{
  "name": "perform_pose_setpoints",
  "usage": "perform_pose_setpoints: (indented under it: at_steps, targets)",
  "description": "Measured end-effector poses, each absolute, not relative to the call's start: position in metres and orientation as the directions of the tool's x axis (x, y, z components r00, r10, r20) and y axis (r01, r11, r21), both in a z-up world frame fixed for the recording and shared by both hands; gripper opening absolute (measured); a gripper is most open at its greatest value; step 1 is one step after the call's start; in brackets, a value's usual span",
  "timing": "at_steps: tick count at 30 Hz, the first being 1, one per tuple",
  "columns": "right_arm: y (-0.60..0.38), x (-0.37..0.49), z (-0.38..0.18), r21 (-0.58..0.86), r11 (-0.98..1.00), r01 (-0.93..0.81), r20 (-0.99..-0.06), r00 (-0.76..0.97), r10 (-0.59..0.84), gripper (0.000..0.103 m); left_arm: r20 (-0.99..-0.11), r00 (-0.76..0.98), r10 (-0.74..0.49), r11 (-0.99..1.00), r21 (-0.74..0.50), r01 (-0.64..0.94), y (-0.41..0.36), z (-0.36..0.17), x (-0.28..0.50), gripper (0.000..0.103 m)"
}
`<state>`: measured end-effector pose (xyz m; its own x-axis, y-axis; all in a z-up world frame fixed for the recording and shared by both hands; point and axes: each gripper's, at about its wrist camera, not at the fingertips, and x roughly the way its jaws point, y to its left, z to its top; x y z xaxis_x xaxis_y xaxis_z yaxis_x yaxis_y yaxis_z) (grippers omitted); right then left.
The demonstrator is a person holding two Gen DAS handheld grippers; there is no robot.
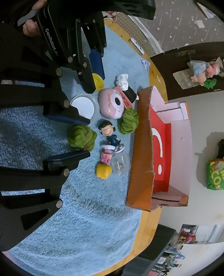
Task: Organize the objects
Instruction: 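Grasp the green yarn ball with the right tool while the left tool grasps the yellow lid, then carry the yarn ball and yellow lid with both tools into the orange box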
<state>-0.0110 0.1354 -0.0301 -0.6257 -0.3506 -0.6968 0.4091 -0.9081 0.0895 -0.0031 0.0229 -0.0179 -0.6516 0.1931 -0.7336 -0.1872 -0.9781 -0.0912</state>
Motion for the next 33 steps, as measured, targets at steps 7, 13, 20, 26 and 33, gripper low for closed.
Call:
perform_pose_setpoints:
  at_steps: [7,13,20,26,33]
  targets:
    - [0.137,-0.011,-0.021,0.095,-0.91,0.403,-0.683,-0.639,-0.354,0.028,-0.719,-0.668,0.194,-0.978,-0.084,-0.193,0.025,-0.01,0.0,0.031]
    - [0.136,-0.013,-0.011,0.095,-0.907,0.41,-0.671,-0.647,-0.363,0.028,-0.705,-0.683,0.189,-0.979,-0.084,-0.184,0.023,0.0,-0.003,0.031]
    - [0.135,-0.021,0.001,0.101,-0.906,0.412,-0.658,-0.655,-0.371,0.028,-0.692,-0.7,0.178,-0.982,-0.079,-0.172,0.019,0.013,-0.014,0.031]
    - [0.134,-0.032,0.014,0.096,-0.906,0.413,-0.645,-0.667,-0.372,0.028,-0.679,-0.713,0.176,-0.983,-0.082,-0.165,0.015,0.025,-0.028,0.031]
    - [0.134,-0.045,0.028,0.088,-0.907,0.412,-0.628,-0.684,-0.371,0.028,-0.665,-0.728,0.168,-0.985,-0.076,-0.157,0.014,0.039,-0.045,0.031]
